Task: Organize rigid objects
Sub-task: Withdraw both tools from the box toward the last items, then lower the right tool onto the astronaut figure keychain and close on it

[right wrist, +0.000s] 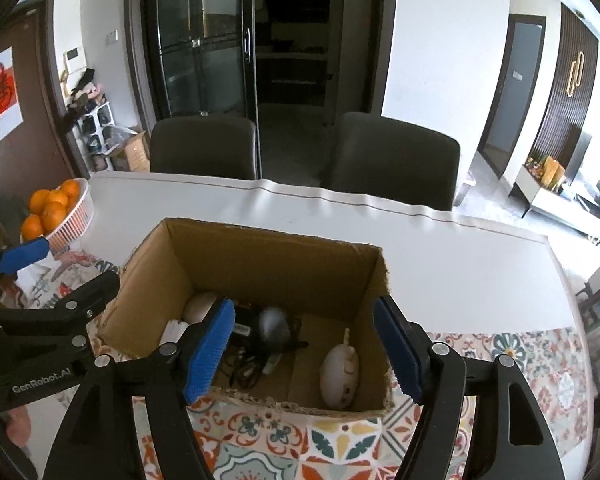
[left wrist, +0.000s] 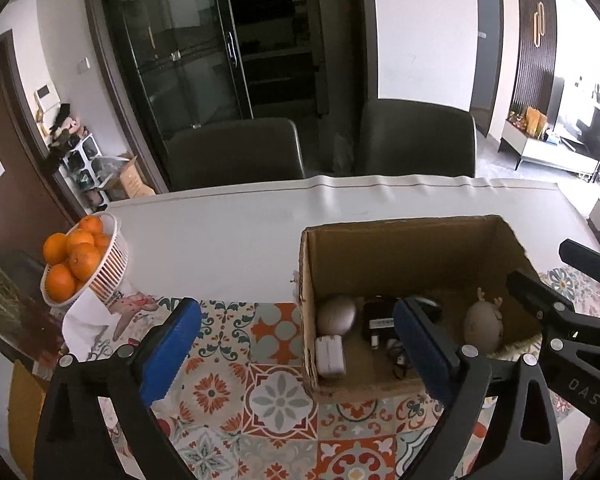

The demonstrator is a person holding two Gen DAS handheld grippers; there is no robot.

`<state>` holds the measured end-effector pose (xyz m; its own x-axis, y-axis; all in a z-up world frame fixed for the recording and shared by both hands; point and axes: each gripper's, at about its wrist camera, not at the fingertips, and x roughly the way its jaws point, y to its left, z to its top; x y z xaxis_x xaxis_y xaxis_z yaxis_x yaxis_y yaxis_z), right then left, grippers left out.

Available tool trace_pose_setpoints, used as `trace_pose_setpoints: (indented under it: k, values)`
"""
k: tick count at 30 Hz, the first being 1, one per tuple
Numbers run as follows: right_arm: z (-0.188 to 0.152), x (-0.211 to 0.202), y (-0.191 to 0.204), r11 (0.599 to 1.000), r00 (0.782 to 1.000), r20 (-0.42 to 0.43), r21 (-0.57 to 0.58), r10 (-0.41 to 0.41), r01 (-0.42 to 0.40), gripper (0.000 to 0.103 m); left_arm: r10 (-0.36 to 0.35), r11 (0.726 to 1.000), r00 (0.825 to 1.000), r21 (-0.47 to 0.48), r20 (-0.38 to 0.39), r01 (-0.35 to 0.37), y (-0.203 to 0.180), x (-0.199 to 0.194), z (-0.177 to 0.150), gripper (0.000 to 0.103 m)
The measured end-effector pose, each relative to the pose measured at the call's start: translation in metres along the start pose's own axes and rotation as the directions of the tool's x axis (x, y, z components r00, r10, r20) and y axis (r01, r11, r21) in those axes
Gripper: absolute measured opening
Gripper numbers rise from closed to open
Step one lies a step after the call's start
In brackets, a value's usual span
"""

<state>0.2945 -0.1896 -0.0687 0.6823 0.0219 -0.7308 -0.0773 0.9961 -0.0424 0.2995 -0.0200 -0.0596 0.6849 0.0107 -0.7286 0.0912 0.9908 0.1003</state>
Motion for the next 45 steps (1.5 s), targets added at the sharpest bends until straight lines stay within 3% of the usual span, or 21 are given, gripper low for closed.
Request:
trace_pose_setpoints:
  k: [3,15,25,38,45]
  values:
    - [-0.007,-0.015,-0.004,1.000,1.000,0.021,0.013,-0.010,0.010,0.072,-0.001,1.000,1.000,-0.002,0.024,0.001,-0.002,-0.016,-0.008,0.103]
    - [-0.051,-0.077,-0.014,0.998,0.994,0.093,0.045,-0.056,0.052,0.072,-0.021,1.000,0.998,0.012,0.054,0.020,-0.022,-0.063,-0.046,0.103]
    - [-0.101,-0.111,-0.023,0.995,0.992,0.099,0.061,-0.079,0.074,0.072,-0.071,0.997,0.997,0.033,0.024,0.070,-0.040,-0.084,-0.091,0.103]
    - [-0.157,-0.115,-0.029,0.995,0.999,0.022,0.089,-0.034,0.032,0.072,-0.099,0.992,0.994,0.074,-0.044,0.102,-0.061,-0.089,-0.139,0.103]
    - [-0.186,-0.105,-0.031,0.993,0.999,-0.051,0.115,0.010,-0.005,0.069,-0.123,0.989,0.984,0.071,-0.128,0.132,-0.069,-0.077,-0.164,0.103]
